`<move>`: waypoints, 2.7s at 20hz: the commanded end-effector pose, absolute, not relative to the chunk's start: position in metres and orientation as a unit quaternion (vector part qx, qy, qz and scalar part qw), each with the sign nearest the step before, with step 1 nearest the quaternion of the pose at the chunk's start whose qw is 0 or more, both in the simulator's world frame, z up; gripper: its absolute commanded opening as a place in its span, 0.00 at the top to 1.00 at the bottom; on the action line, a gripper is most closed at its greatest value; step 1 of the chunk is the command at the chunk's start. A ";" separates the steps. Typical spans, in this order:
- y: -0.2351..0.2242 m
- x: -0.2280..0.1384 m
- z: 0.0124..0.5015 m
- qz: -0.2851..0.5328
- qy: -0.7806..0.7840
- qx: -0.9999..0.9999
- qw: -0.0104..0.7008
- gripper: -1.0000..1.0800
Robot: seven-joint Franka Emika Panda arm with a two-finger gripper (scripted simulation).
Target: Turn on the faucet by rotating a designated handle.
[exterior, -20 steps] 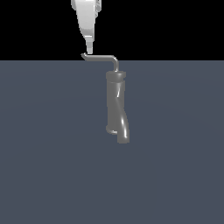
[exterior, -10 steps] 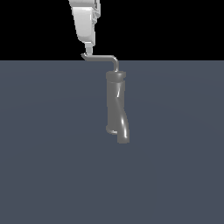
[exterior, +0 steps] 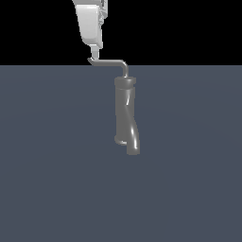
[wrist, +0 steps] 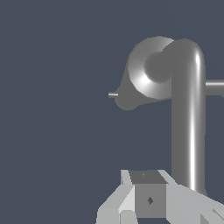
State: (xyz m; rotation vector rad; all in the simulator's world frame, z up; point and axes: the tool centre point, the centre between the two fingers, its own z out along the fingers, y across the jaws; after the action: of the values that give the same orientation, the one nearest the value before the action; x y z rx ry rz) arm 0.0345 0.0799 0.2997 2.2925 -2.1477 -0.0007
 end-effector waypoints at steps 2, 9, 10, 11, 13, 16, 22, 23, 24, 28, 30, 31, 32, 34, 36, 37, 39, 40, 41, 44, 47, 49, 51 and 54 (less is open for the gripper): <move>0.080 0.024 0.300 0.000 -0.684 0.730 0.000 1.00; 0.080 0.003 0.300 0.000 -0.684 0.730 0.000 1.00; 0.080 0.000 0.300 0.000 -0.684 0.730 0.000 1.00; 0.080 -0.003 0.300 0.000 -0.684 0.730 0.000 1.00; 0.079 -0.009 0.300 0.000 -0.684 0.730 0.000 1.00; 0.079 -0.019 0.300 0.000 -0.684 0.730 0.000 1.00; 0.074 -0.025 0.300 0.002 -0.684 0.729 -0.002 1.00; 0.072 -0.028 0.300 0.002 -0.684 0.729 -0.002 1.00; 0.069 -0.031 0.300 0.002 -0.684 0.729 -0.001 1.00; 0.059 -0.043 0.300 0.001 -0.684 0.729 -0.001 1.00; 0.054 -0.048 0.300 0.001 -0.684 0.729 -0.001 1.00; 0.051 -0.051 0.300 0.001 -0.684 0.729 -0.001 1.00; 0.048 -0.054 0.300 0.001 -0.684 0.729 -0.001 1.00; 0.043 -0.060 0.300 0.001 -0.684 0.729 -0.001 1.00; 0.038 -0.066 0.300 0.001 -0.684 0.729 -0.001 1.00; 0.035 -0.069 0.300 0.000 -0.684 0.729 0.000 1.00; 0.030 -0.076 0.300 0.000 -0.684 0.729 0.000 1.00; 0.027 -0.078 0.300 0.000 -0.684 0.729 0.000 1.00; 0.024 -0.082 0.300 0.000 -0.684 0.729 0.000 1.00; 0.027 -0.078 0.300 0.001 -0.680 0.733 -0.001 1.00; 0.007 -0.079 0.300 0.001 -0.681 0.732 -0.001 1.00; -0.006 -0.079 0.300 0.001 -0.681 0.732 -0.001 1.00; -0.019 -0.080 0.300 0.001 -0.682 0.731 -0.001 1.00; -0.038 -0.081 0.300 0.000 -0.683 0.730 0.000 1.00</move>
State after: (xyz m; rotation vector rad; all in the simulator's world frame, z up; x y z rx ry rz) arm -0.0798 -0.0104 0.2997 2.3316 -2.1064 -0.0013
